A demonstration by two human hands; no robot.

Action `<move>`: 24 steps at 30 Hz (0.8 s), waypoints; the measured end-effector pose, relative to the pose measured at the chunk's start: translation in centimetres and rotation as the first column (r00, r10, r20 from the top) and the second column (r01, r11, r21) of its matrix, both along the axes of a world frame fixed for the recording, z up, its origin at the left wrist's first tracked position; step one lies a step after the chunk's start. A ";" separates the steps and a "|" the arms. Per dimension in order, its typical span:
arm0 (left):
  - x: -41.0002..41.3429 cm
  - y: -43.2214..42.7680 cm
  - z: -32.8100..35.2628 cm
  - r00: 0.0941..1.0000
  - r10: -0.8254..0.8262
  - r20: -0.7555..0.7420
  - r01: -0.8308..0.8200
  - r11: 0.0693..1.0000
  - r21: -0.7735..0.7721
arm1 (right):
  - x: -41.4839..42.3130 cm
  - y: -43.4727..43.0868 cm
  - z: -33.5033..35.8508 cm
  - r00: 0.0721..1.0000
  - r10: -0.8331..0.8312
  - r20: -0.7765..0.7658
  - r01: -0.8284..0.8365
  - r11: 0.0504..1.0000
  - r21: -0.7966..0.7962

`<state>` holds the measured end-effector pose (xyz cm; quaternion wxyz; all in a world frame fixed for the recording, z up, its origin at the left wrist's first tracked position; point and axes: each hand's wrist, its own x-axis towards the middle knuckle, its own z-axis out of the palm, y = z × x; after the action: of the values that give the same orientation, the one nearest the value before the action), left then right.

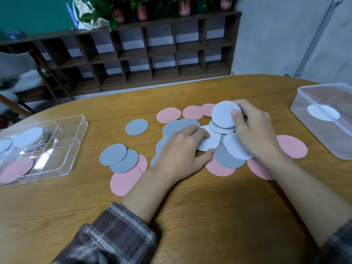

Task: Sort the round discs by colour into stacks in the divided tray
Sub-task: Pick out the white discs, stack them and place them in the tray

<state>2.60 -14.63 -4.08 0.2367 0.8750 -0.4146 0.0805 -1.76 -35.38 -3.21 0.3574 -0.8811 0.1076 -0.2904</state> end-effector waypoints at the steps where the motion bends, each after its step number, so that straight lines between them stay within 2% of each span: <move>1: -0.1 0.2 0.1 1.000 -0.001 0.003 0.001 1.000 0.005 | 0.0 0.1 0.0 1.000 0.014 -0.003 -0.014 1.000 -0.004; 14: -1.8 2.3 0.7 0.999 0.034 0.021 -0.034 0.999 0.014 | -0.4 1.1 0.0 0.991 0.098 -0.090 -0.101 0.994 -0.028; 19: -1.3 2.3 0.2 0.992 0.087 0.086 -0.076 0.989 -0.125 | -0.5 1.2 0.0 0.991 0.111 -0.081 -0.112 0.994 -0.005; 24: -0.4 2.5 0.5 0.985 0.164 0.062 -0.124 0.902 -0.414 | -0.7 1.6 0.1 0.986 0.153 -0.073 -0.153 0.988 0.012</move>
<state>2.17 -12.17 -3.59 0.3877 0.8296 -0.3336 0.2240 -2.43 -33.76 -3.07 0.3772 -0.8957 0.0537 -0.2293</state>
